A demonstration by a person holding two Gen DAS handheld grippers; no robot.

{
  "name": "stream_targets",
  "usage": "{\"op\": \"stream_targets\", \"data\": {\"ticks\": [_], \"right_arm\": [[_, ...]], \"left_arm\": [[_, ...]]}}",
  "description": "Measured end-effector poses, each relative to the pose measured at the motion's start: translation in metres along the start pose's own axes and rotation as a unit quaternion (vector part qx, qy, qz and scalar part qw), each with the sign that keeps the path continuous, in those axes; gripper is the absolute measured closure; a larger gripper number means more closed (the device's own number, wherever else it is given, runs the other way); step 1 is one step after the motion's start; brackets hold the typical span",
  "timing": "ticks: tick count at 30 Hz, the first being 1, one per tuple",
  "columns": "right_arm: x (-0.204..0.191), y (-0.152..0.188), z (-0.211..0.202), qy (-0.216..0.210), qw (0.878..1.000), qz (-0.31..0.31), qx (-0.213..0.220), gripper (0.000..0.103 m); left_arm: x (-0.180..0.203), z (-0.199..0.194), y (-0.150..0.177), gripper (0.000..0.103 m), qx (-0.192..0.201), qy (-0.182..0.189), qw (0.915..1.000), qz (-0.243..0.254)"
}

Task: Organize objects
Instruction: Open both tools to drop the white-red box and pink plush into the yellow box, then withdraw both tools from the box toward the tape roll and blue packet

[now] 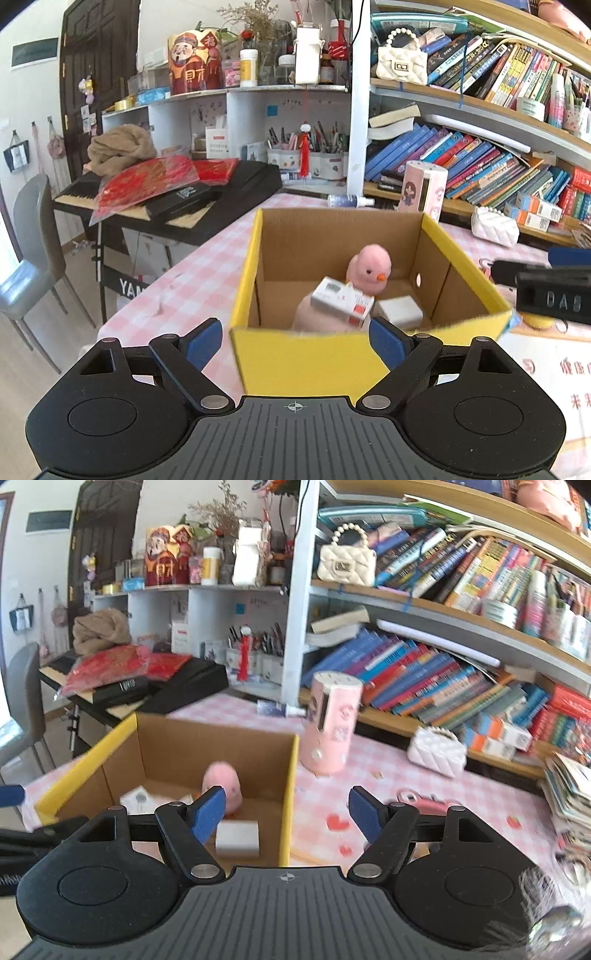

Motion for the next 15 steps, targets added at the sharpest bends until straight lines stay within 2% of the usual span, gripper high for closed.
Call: {"op": "stream_targets", "data": {"ticks": [8,15], "right_arm": [[-0.015,0.055,-0.026,0.012,0.998,-0.006,-0.054,0.031],[-0.029,0.08,-0.046,0.011,0.997,-0.01,-0.075,0.029]], "left_arm": [[-0.006,-0.023,0.03,0.013,-0.02,-0.009,0.9997,0.01],[-0.013,-0.041,0.048,0.013,-0.031,-0.009,0.9994,0.014]]}}
Point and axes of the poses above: each gripper's, at about its wrist camera, not at the fingertips, and z roughly the way its jaws point, x to its right, y to its underside, the point moved 10 cm from there along z, roughly the way its jaws point, and after that the axes turned 8 degrees about z, right-handed, at the moved point
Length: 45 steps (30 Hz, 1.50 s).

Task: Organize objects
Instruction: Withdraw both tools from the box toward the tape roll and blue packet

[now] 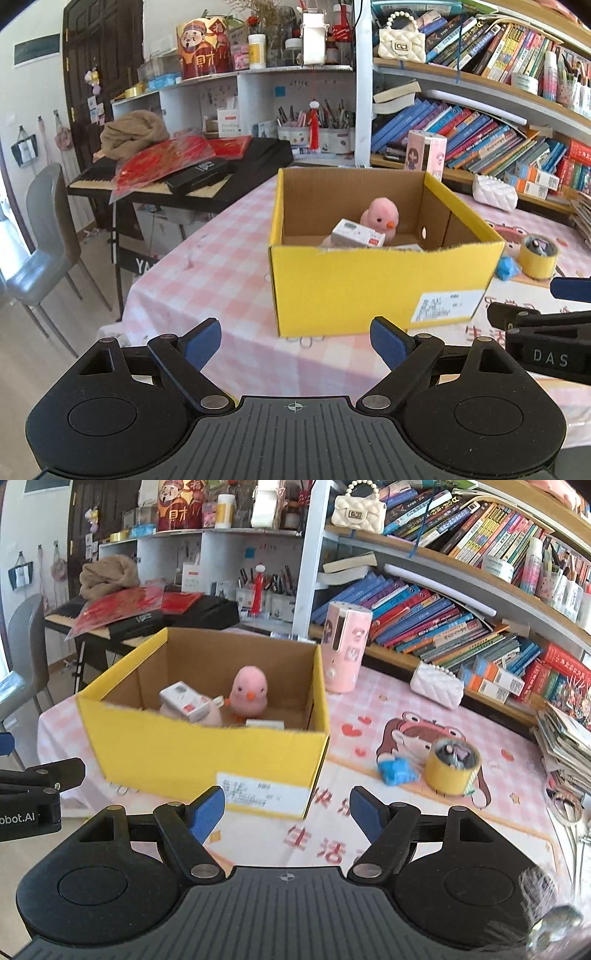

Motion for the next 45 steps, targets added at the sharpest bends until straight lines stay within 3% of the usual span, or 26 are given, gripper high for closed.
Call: {"op": "stream_targets", "data": {"ticks": [23,45], "right_arm": [[0.021,0.056,-0.042,0.04,0.998,0.046,-0.032,0.017],[0.122,0.078,-0.06,0.135,0.983,0.118,-0.042,0.006]], "left_arm": [[0.031,-0.025,0.037,0.008,-0.023,0.059,0.9973,0.036],[0.14,-0.009,0.011,0.007,-0.013,0.153,0.9819,0.111]]}}
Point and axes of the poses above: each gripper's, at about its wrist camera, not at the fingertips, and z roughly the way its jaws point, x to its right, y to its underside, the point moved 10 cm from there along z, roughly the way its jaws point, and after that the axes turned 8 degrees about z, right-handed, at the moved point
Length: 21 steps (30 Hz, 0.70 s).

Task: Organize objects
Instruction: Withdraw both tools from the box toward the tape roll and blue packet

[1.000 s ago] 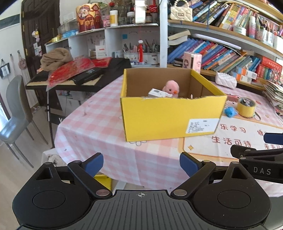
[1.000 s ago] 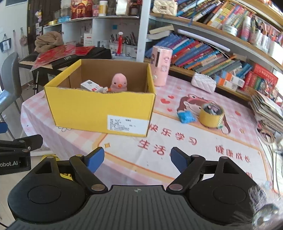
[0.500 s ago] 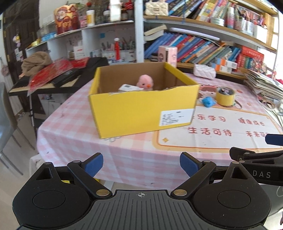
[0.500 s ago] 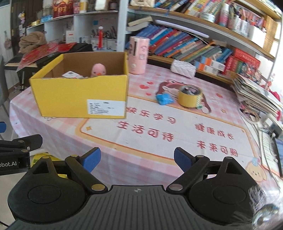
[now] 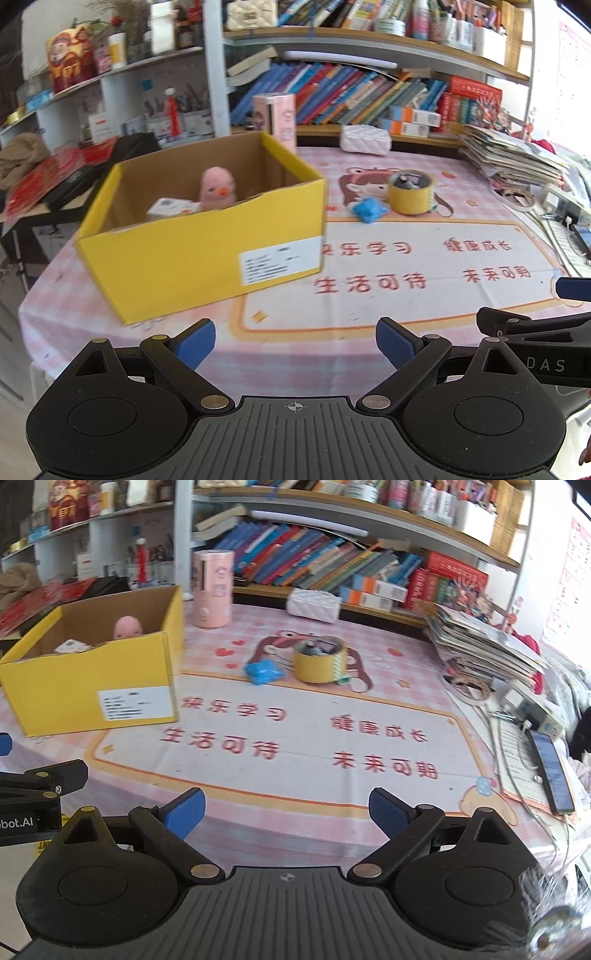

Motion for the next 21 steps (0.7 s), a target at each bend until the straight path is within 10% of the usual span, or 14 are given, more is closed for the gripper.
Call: {"op": "stream_targets", "data": {"ticks": [21], "right_arm": [[0.06,-0.07,0.075,-0.03,0.999,-0.007,-0.014,0.0]], "left_arm": [[0.05,0.063,-0.065,0.004,-0.002,-0.012,0.9998,-0.014]]}}
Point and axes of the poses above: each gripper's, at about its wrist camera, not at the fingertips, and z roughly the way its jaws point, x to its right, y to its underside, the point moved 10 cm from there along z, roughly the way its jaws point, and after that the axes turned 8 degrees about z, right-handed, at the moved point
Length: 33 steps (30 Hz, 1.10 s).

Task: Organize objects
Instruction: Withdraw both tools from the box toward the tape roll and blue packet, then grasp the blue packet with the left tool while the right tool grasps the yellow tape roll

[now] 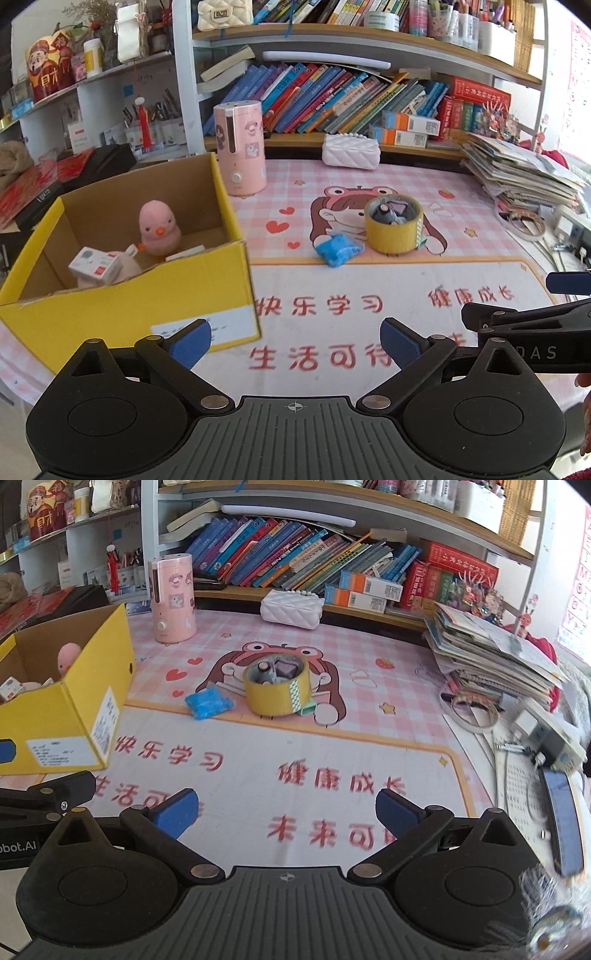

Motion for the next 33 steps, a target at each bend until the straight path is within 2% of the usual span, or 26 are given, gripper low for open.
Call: {"op": "stream_targets", "data": {"ticks": [12,25,29,33], "right_arm": [[0.035,-0.025,0.038,-0.017,1.0,-0.012,-0.008,0.0],[0.058,-0.066,0.069,-0.053,0.998,0.018,0.01,0.003],[0.057,-0.083,0.084,-0.07,0.997,0.024,0.013,0.008],[0.047,-0.099,0.099,-0.089,0.996,0.012,0.012,0.009]], "left_arm": [[0.029,0.027,-0.019,0.004,-0.009,-0.013,0.9997,-0.017],[0.042,0.059,-0.044,0.005,-0.021,-0.04,0.9989,-0.011],[0.046,0.078,-0.052,0.017,-0.031,-0.045,0.9985,0.002],[0.05,0.103,-0.057,0.02,-0.046,-0.049,0.9977,0.003]]}}
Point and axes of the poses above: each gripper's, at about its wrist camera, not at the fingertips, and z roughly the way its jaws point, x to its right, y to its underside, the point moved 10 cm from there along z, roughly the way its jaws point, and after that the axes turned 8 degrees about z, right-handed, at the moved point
